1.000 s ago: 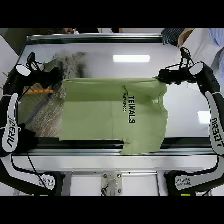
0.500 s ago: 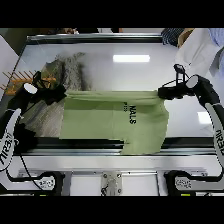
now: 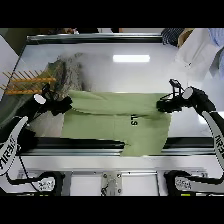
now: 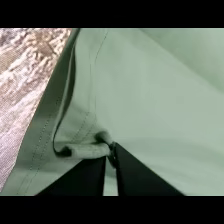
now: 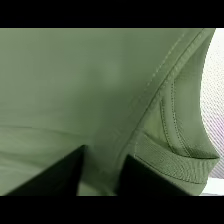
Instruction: Fold the clothes and pants, and hang the long-sleeved shirts on hangers.
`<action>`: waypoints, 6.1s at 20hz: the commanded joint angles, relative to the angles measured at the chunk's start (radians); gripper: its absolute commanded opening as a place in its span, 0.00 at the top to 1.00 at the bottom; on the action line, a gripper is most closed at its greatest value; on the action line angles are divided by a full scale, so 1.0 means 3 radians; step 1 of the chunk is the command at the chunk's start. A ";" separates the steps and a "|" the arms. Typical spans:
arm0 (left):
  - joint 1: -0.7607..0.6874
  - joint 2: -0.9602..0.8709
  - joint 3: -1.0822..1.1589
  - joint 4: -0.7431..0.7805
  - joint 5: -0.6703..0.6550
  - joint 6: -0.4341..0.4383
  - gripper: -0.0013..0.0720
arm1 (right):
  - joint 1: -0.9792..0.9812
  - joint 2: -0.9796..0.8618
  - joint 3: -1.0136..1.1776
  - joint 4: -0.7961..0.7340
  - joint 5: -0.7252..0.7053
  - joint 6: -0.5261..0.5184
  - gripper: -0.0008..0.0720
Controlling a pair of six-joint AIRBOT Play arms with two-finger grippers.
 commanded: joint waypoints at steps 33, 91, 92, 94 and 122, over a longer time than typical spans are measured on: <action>0.0298 0.2017 -0.2426 -0.0270 0.0354 -0.1177 0.24 | -0.0383 0.1652 -0.0181 -0.0053 0.0907 0.0141 0.18; -0.0140 0.1413 -0.0244 0.0776 -0.1264 -0.0270 0.97 | 0.0144 0.1226 -0.0001 -0.0444 0.1336 0.0440 0.97; -0.0139 0.1219 -0.0111 0.0777 -0.1258 -0.0257 0.97 | 0.0144 0.1085 0.0118 -0.0443 0.1241 0.0440 0.97; -0.0139 0.0856 0.0150 0.0779 -0.1205 -0.0231 0.97 | 0.0144 0.0810 0.0326 -0.0443 0.1025 0.0443 0.97; -0.0272 -0.0240 0.1719 0.0776 -0.1202 -0.0225 0.22 | -0.0219 0.0104 0.0762 0.0186 0.0256 -0.0107 0.08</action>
